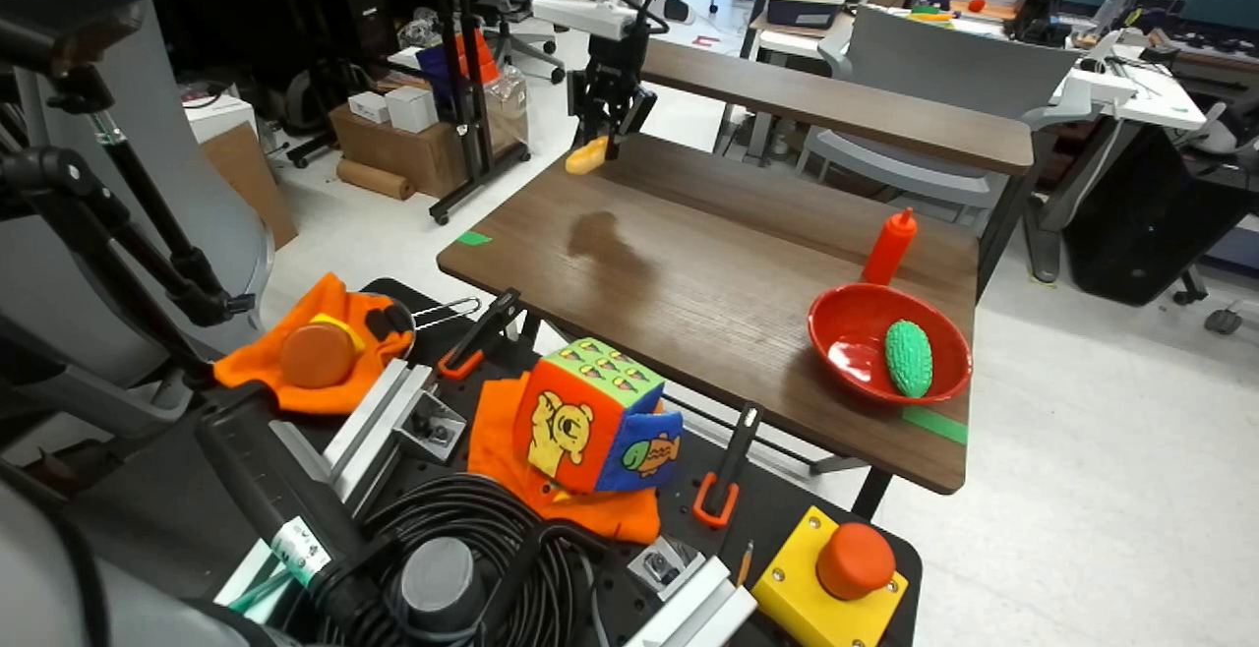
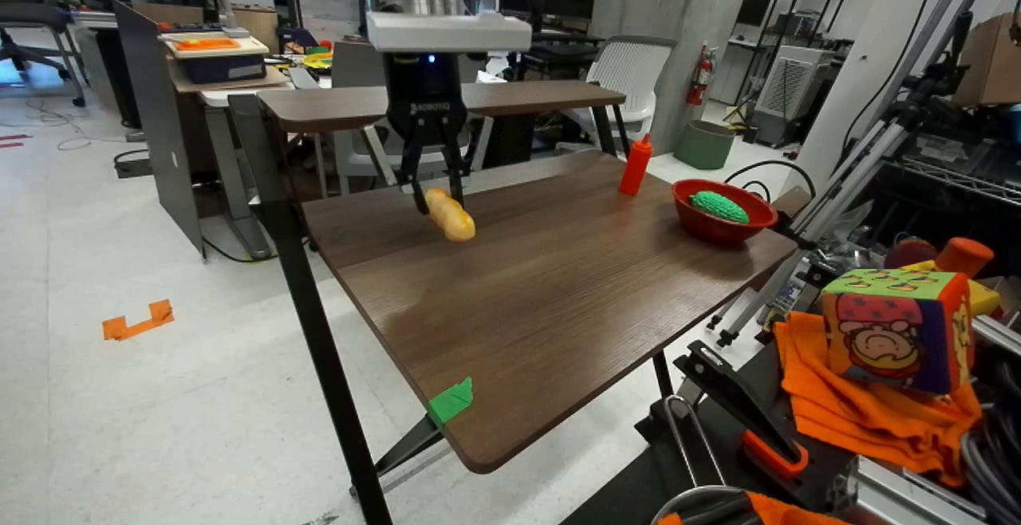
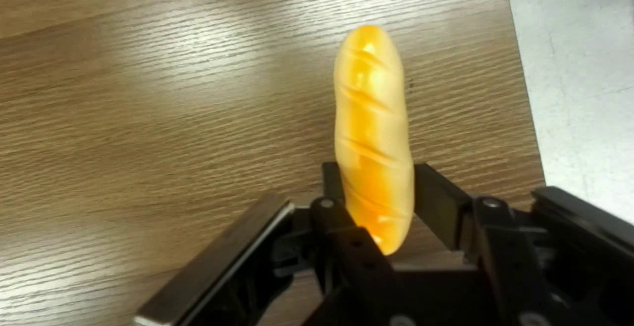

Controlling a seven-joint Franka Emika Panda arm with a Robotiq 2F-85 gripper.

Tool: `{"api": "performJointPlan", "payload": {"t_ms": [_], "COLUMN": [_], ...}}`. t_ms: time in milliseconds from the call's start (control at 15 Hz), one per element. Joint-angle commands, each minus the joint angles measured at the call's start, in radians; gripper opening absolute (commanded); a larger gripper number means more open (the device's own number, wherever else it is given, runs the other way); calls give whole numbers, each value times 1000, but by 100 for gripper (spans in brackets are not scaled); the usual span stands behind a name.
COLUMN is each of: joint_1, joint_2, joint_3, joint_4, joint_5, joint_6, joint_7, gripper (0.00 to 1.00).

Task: Move the bread to the top left corner of the table

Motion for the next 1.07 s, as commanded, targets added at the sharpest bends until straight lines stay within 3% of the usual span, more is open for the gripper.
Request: {"api": "performJointPlan", "payload": {"t_ms": [0, 333, 400, 467, 800, 1000], "joint_1": [43, 67, 71, 72, 68, 56], "joint_2": [161, 323, 350, 377, 338, 255], "joint_3": [-29, -20, -21, -19, 11, 43], "joint_4": [233, 463, 507, 552, 576, 552], "joint_5": [2, -15, -16, -14, -1, 2], "joint_6": [-67, -148, -172, -200, -310, -414], "joint_7": [50, 88, 93, 93, 0, -152], "gripper": [15, 15, 45, 66, 99, 100]}}
